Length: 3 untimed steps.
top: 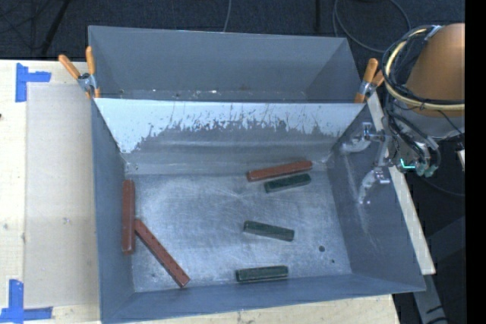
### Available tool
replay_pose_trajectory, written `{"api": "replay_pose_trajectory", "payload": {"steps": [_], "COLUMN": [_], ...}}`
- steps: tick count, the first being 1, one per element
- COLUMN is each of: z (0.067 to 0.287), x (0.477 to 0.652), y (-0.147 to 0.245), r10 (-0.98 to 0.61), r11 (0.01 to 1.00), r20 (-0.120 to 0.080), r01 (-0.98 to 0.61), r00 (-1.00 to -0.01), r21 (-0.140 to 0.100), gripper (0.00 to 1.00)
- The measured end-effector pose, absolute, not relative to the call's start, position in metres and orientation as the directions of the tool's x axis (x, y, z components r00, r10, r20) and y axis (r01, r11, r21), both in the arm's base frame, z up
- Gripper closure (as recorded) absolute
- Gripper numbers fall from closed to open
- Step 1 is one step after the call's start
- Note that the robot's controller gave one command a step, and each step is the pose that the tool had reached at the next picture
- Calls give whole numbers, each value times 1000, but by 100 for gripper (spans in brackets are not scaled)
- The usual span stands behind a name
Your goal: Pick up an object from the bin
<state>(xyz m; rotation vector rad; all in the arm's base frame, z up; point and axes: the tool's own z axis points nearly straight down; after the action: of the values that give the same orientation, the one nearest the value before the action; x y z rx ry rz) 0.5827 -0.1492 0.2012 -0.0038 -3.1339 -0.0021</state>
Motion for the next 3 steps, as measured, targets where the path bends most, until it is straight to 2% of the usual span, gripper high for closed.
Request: {"api": "replay_pose_trajectory", "payload": {"steps": [1,2,3], "z": [206,130,116], "x": [584,576,595], "y": [-148,-109,-78], "r10": [-1,62,333], "r11": [1000,998,943], "r20": [0,-3,2], "r01": [-1,62,333], "r00": [-1000,-998,-943], "r21": [0,1,0], "gripper": [0,0,0]}}
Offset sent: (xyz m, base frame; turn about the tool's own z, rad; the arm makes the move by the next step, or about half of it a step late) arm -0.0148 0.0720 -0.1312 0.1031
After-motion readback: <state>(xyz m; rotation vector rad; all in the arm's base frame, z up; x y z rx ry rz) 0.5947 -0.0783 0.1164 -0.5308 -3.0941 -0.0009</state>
